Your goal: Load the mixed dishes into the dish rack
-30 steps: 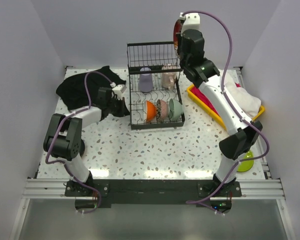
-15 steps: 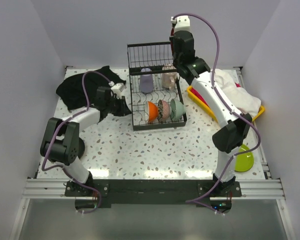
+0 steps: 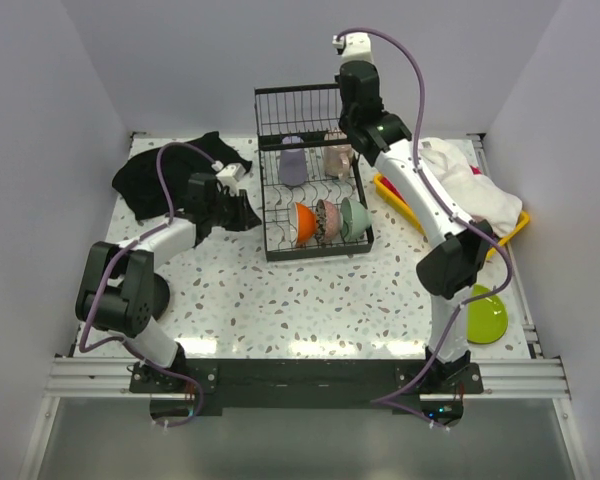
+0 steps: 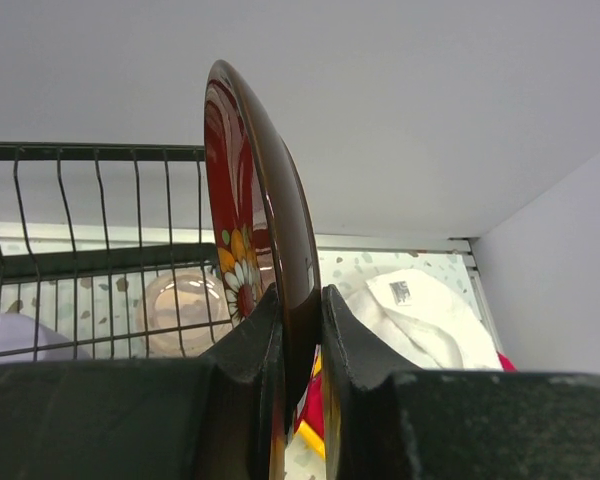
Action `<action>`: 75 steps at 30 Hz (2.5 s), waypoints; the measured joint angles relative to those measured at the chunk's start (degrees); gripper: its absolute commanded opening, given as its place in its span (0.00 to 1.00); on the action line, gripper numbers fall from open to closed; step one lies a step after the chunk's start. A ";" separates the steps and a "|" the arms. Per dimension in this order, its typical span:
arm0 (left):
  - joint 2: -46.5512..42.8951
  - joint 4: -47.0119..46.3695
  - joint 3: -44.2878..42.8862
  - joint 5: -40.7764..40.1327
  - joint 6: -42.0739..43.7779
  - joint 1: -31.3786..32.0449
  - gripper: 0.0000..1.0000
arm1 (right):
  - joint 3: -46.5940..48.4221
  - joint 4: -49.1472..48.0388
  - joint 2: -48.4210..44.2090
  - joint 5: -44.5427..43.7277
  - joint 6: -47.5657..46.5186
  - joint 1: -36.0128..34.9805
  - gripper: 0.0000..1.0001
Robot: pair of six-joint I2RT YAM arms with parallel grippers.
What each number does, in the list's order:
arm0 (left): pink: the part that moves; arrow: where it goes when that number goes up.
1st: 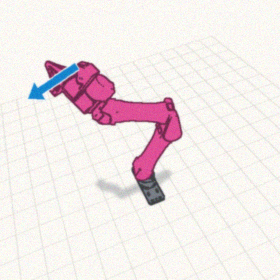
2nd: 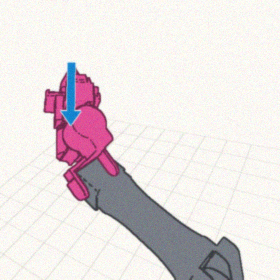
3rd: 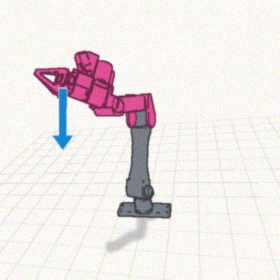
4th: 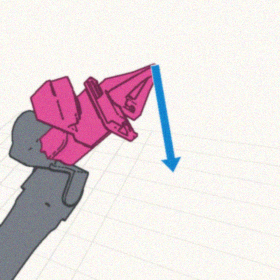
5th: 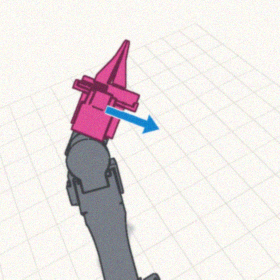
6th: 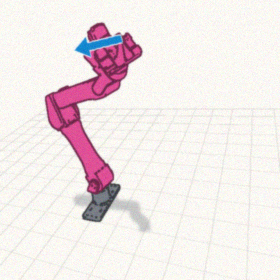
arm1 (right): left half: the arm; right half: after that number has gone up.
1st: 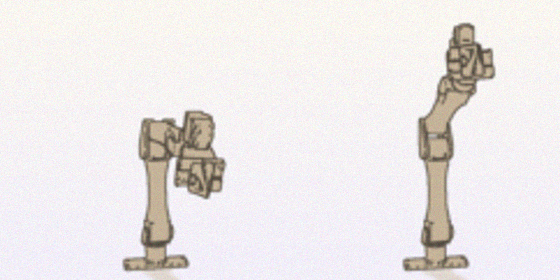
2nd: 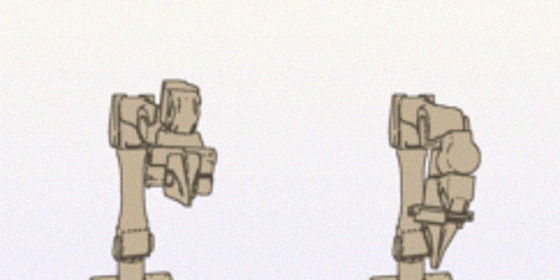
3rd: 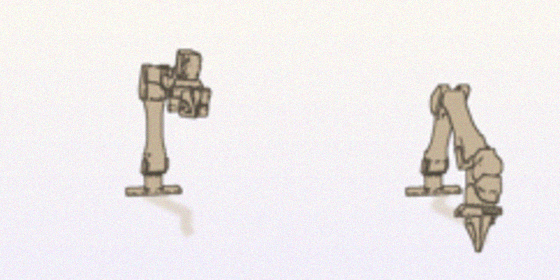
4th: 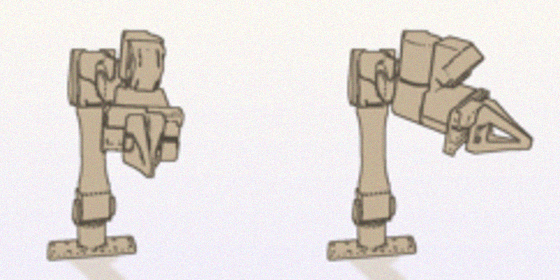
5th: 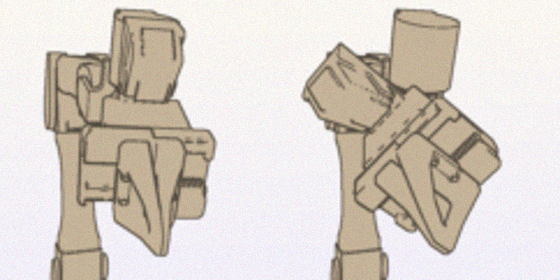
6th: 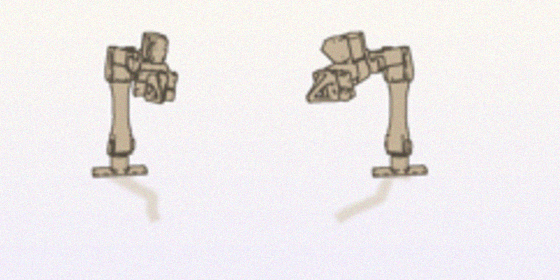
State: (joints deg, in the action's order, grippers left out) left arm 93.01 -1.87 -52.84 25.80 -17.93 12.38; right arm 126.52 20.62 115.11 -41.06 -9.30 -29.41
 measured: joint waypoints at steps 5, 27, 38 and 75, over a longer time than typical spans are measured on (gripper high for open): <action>0.00 -0.61 0.26 0.42 -0.59 -0.15 0.29 | 0.72 0.35 2.32 -0.48 -1.53 0.00 0.00; 0.00 -1.90 1.64 0.87 -1.60 -0.42 0.35 | 5.70 1.49 9.46 -4.44 -2.29 -0.26 0.35; -0.61 -1.29 1.73 0.79 -1.44 -0.63 0.44 | 7.67 0.35 9.57 -4.66 -2.43 -0.52 0.76; -6.23 49.96 -11.89 -21.18 56.68 -42.12 0.55 | -40.74 17.03 -31.63 58.99 17.29 -5.03 0.99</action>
State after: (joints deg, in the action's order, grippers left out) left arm 86.78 48.10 -64.73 4.62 38.74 -29.74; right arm 85.78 37.65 83.48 17.93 7.99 -34.44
